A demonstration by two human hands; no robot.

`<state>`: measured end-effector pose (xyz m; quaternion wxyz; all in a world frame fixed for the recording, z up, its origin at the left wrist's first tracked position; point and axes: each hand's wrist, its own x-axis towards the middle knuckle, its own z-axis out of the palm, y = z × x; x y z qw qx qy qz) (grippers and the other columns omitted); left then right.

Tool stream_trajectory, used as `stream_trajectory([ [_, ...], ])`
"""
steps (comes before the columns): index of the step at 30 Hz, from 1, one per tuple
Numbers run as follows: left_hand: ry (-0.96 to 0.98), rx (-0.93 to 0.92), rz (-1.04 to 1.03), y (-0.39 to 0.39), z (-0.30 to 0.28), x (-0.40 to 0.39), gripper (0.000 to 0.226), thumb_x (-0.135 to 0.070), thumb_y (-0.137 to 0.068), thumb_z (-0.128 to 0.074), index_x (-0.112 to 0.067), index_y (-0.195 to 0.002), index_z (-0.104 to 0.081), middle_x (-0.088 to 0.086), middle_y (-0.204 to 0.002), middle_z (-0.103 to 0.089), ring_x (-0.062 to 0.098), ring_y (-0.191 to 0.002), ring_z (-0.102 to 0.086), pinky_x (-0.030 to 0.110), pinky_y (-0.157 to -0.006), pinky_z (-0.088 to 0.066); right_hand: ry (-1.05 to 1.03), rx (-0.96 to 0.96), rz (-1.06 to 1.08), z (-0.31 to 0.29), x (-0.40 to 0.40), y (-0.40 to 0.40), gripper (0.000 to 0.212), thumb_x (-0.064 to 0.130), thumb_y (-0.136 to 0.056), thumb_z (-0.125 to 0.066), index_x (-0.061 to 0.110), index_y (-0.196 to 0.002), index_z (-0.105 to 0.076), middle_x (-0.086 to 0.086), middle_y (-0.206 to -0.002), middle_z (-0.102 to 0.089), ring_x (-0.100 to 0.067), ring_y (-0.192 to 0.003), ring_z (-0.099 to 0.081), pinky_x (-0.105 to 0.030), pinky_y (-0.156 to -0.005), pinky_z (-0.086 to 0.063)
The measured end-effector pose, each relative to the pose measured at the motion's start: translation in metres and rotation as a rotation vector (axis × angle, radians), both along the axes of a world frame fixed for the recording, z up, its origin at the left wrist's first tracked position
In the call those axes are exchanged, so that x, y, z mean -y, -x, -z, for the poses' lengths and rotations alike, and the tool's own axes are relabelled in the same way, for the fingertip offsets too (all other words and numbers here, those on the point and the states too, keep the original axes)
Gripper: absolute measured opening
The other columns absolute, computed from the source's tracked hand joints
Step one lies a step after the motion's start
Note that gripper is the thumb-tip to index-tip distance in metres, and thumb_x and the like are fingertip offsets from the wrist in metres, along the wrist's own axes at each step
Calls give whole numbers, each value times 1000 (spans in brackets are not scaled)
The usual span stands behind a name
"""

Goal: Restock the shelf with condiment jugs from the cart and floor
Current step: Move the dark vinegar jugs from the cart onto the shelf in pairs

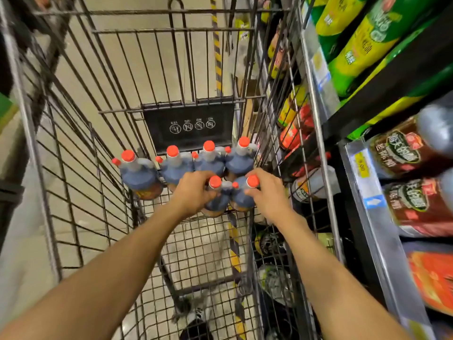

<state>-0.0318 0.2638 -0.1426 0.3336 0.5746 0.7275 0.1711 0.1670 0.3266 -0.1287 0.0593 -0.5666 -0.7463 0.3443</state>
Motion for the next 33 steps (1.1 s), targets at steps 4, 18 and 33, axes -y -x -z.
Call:
stream_trajectory([
  [4, 25, -2, 97, 10, -9, 11, 17, -17, -77, -75, -25, -73, -60, -3, -66, -61, 23, -68, -60, 34, -62, -46, 6, 5, -42, -5, 18, -4, 29, 7, -87, -68, 15, -114, -64, -5, -113, -64, -24, -101, -58, -29, -80, -40],
  [18, 93, 213, 21, 23, -3, 77, 37, -28, -70, -89, -30, -104, -77, -16, -85, -73, -3, -76, -62, 22, -70, -48, 234, -192, -22, 4, 83, -18, 43, 17, -80, -80, 29, -118, -66, 4, -118, -64, -15, -115, -54, -35, -100, -45],
  [33, 334, 470, -157, 26, 101, 97, 103, -47, -30, -102, -39, -122, -58, -9, -115, -72, 19, -109, -68, 46, -97, -55, 630, -462, 199, 87, 99, -34, 99, -17, -64, -84, 13, -147, -37, -5, -137, -59, -3, -115, -61, -10, -78, -53],
])
